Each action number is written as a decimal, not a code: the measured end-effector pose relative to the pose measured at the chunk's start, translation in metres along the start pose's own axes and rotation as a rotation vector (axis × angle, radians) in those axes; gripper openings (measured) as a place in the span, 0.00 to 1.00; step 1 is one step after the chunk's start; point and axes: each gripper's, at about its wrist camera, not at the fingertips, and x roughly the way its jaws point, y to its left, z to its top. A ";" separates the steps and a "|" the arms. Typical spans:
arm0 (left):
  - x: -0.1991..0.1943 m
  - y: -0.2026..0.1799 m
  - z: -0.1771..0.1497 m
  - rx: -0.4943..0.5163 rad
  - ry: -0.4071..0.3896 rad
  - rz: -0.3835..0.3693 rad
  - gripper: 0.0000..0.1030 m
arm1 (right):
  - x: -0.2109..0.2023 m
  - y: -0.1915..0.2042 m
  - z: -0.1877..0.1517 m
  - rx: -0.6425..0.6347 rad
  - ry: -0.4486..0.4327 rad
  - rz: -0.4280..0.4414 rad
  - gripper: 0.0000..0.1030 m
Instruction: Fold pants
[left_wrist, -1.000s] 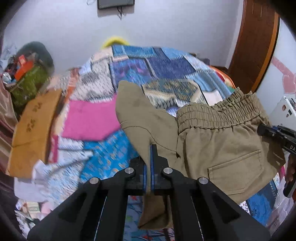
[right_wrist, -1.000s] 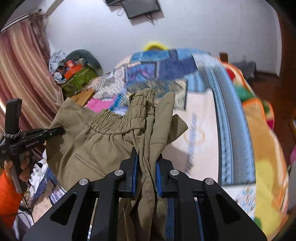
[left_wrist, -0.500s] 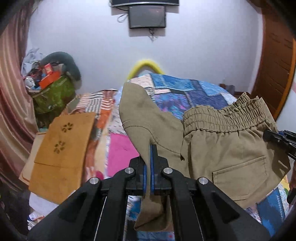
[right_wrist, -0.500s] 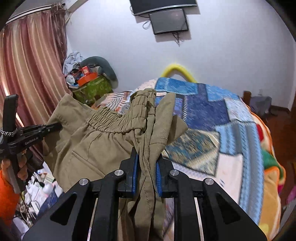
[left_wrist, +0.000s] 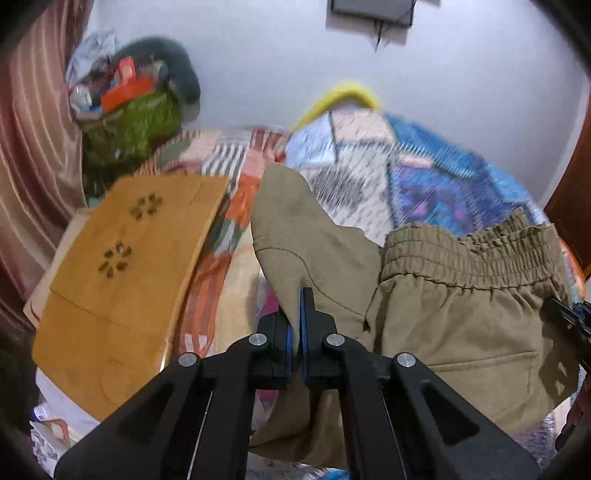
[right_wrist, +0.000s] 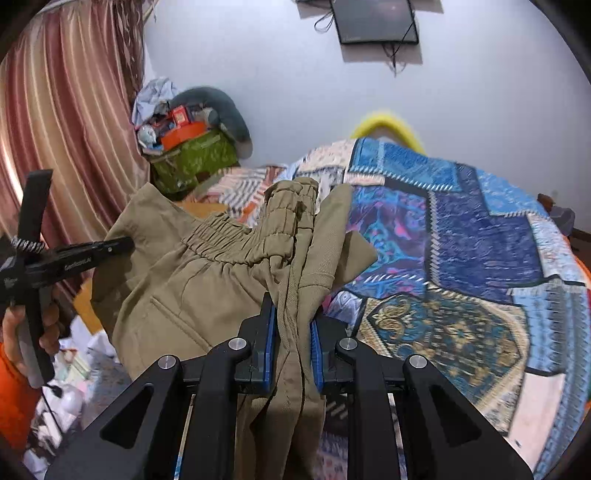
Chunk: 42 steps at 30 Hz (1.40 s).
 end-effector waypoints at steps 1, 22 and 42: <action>0.018 0.005 -0.004 0.005 0.034 0.010 0.04 | 0.008 0.001 -0.002 -0.005 0.016 0.000 0.14; 0.027 0.025 -0.048 0.019 0.250 0.147 0.44 | 0.018 -0.004 -0.029 -0.026 0.203 -0.146 0.61; -0.344 -0.053 -0.078 0.129 -0.383 -0.059 0.44 | -0.254 0.106 -0.003 -0.121 -0.300 -0.042 0.61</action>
